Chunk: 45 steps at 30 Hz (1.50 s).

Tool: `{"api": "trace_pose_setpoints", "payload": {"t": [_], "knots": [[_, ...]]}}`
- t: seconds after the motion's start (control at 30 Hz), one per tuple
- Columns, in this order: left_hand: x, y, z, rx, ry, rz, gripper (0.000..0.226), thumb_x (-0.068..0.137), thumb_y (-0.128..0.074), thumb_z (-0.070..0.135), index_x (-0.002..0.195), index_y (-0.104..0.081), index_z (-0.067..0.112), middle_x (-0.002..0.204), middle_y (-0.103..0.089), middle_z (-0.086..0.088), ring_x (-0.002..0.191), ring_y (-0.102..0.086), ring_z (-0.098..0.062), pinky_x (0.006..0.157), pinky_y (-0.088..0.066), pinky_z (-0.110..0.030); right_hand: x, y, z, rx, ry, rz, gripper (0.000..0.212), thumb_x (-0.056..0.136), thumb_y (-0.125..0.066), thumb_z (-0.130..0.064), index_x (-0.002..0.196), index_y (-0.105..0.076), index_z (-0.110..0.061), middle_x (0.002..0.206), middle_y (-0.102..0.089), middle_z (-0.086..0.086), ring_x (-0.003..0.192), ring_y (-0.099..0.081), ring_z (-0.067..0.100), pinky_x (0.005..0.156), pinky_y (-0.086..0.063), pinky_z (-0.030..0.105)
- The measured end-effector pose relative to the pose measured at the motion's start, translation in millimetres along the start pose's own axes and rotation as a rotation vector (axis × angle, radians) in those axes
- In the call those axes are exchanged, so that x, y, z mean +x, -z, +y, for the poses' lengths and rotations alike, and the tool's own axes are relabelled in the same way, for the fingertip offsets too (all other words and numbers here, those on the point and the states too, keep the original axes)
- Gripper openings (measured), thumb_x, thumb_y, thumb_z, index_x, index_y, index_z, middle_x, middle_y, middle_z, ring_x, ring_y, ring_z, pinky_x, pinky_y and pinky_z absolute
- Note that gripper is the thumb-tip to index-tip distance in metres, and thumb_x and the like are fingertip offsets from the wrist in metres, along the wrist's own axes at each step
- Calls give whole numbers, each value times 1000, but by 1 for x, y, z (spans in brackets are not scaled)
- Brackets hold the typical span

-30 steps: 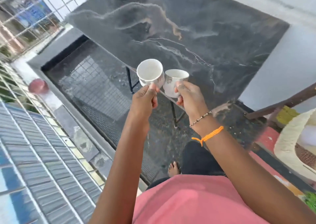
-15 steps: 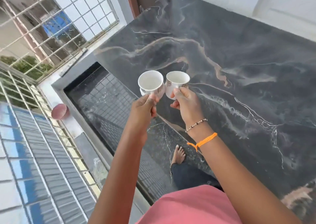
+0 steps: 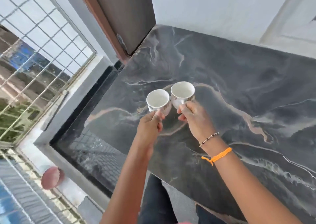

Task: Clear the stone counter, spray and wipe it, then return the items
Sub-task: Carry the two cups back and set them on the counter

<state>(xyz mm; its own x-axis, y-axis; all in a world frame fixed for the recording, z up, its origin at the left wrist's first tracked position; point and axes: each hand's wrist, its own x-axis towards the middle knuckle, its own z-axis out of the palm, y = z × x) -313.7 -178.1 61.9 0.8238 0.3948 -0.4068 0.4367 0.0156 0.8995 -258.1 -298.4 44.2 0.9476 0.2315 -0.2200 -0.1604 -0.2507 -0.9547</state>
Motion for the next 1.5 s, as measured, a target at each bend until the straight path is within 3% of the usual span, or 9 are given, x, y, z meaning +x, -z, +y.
{"api": "trace_pose_setpoints", "payload": {"t": [0.07,0.23,0.43,0.73,0.97,1.07,1.23,1.33,1.5], "knots": [[49,13,4,19,0,-69,37,98,-40,17,62,-49,19,46,-33,10,43,-28,-2,44,-27,-13,36,-22,-4,6,-27,90,30,94,-45,-12,66,-55,-13,79,-52,0,60,-53,8,76,-51,33],[159,43,18,168,-55,-182,37,97,-38,17,62,-48,20,40,-37,15,40,-32,-1,41,-27,-10,121,-74,-13,-32,-62,289,27,93,-45,-6,72,-59,0,82,-47,0,74,-56,21,61,-44,6],[294,61,46,329,-181,-226,33,96,-36,15,65,-47,22,54,-43,6,49,-38,-5,45,-30,-13,227,-117,-21,-49,-98,442,24,92,-44,-2,79,-62,8,82,-42,-2,78,-55,22,88,-50,42],[395,44,77,345,-240,-263,34,96,-32,14,66,-46,21,58,-45,3,58,-41,-12,61,-33,-30,323,-130,-34,-120,-132,560,24,92,-43,-2,84,-63,9,95,-42,7,97,-55,37,93,-44,48],[428,34,100,481,-305,-238,25,94,-32,11,81,-53,14,79,-52,-4,69,-44,-17,52,-28,-27,357,-128,-41,-150,-177,601,26,92,-40,-3,88,-63,7,97,-39,7,91,-48,26,94,-44,47],[431,34,103,533,-325,-254,27,95,-31,12,85,-56,12,85,-53,-4,72,-45,-16,51,-24,-26,361,-128,-44,-163,-183,604,26,92,-40,-3,89,-64,7,97,-39,8,95,-51,32,93,-44,45],[420,41,102,444,-311,-260,25,98,-34,26,98,-54,10,83,-53,1,75,-48,-14,62,-35,-27,354,-127,-43,-160,-189,605,14,93,-44,-13,90,-55,-5,94,-47,9,92,-55,32,82,-44,36],[396,46,95,314,-244,-186,17,97,-39,31,103,-44,16,78,-49,9,68,-48,-3,58,-38,-19,331,-127,-43,-12,-190,662,3,91,-47,-10,90,-49,-12,89,-51,9,88,-53,27,90,-46,43],[322,48,66,185,-78,-185,15,92,-49,29,102,-47,18,78,-50,8,67,-48,-7,59,-40,-11,263,-124,-47,133,-232,679,9,92,-48,-11,85,-51,-16,71,-51,-7,77,-59,23,65,-43,17]]}}
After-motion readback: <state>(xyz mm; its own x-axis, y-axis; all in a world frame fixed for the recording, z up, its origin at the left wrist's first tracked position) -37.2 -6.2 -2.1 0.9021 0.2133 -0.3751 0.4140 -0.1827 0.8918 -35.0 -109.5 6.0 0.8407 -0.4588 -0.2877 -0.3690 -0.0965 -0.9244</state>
